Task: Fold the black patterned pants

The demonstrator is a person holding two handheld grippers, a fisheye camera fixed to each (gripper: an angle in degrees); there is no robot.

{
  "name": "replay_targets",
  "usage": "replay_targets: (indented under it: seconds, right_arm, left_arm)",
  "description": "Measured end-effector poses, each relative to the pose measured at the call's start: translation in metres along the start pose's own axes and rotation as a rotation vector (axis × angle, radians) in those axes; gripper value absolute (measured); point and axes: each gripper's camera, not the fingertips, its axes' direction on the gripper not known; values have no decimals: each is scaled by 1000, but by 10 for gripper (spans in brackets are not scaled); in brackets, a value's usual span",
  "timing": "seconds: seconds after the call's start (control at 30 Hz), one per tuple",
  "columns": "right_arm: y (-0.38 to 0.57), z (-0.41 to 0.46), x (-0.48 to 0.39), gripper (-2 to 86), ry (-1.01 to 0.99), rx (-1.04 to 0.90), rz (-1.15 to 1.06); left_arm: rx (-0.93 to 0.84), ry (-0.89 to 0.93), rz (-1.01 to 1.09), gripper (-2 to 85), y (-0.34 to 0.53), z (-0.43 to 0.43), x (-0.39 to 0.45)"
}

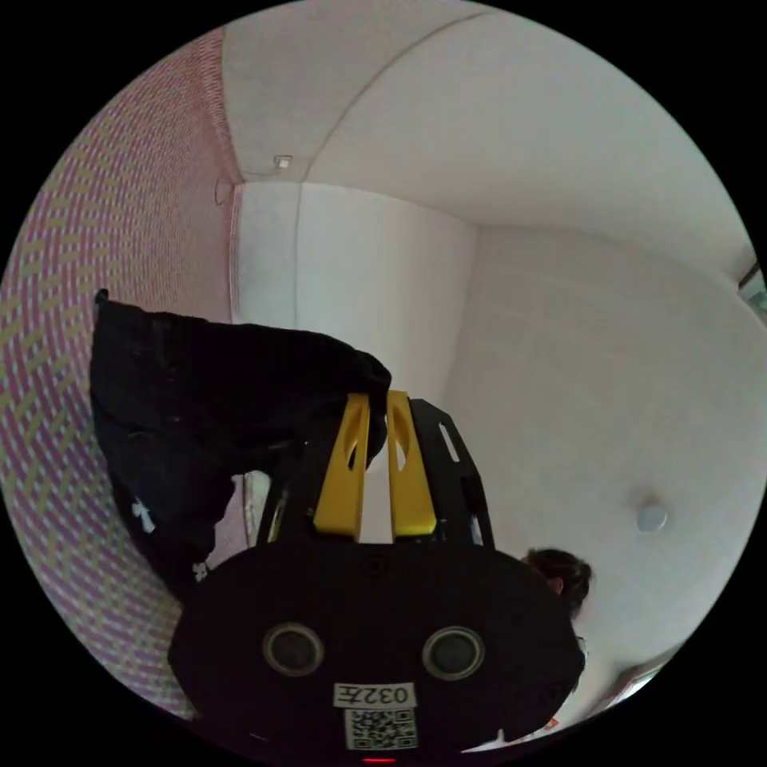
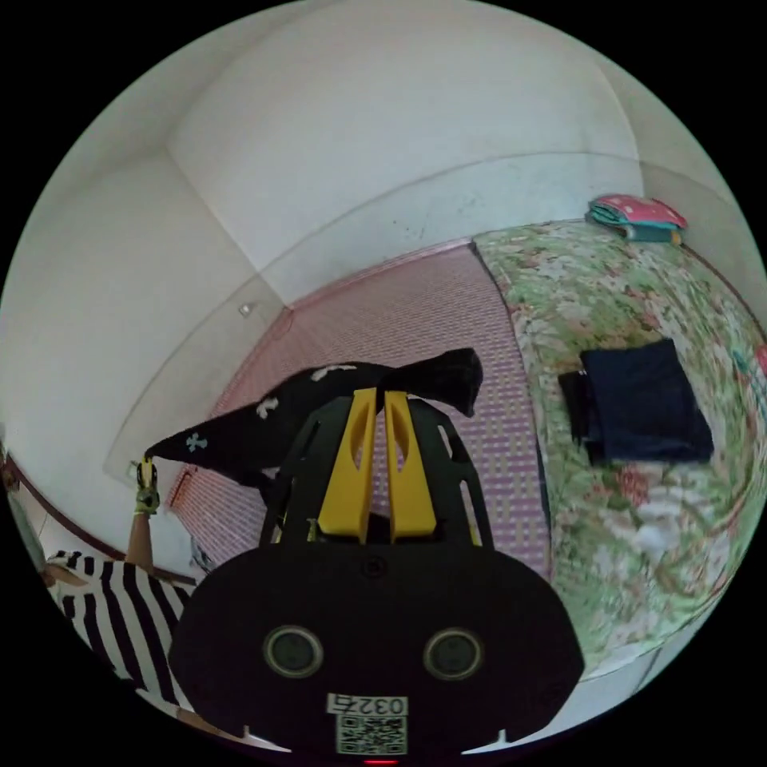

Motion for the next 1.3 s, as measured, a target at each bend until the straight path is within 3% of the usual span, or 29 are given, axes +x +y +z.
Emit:
replay_targets:
  seconds: [0.17,0.23,0.3,0.37,0.5,0.73,0.8,0.93,1.1,1.2,1.3]
  right_arm:
    - [159,-6,73,-7,61,-94,239]
    - [218,6,105,-7,87,-175,367]
    - [285,32,140,-6,104,-320,523]
    - [316,52,152,-6,175,-443,564]
    - [336,56,173,-6,185,-399,649]
    - [340,38,181,-3,211,-409,652]
    - [360,46,196,11,221,-488,712]
    - [353,24,209,71,225,-369,799]
    - [267,50,184,78,407,-452,539]
    - [252,59,209,79,336,-569,643]
    - [257,31,237,68,566,-515,709]
  left_arm:
    - [-74,-297,-166,-8,8,-77,-56]
    - [-81,-480,-265,-10,12,-113,-80]
    - [-179,-814,-438,-11,21,-140,-109]
    - [-262,-981,-510,-11,26,-140,-123]
    - [-362,-1152,-439,-11,19,-103,-128]
    - [-309,-1209,-323,-9,21,-71,-119]
    - [-201,-1172,-364,-4,34,-82,-126]
    - [-8,-1098,-403,19,52,-107,-114]
    - [266,-1250,-157,-11,73,-98,-39]
    - [251,-1135,-72,-16,74,-67,-35]
    - [187,-1093,-26,-14,72,-29,-43]
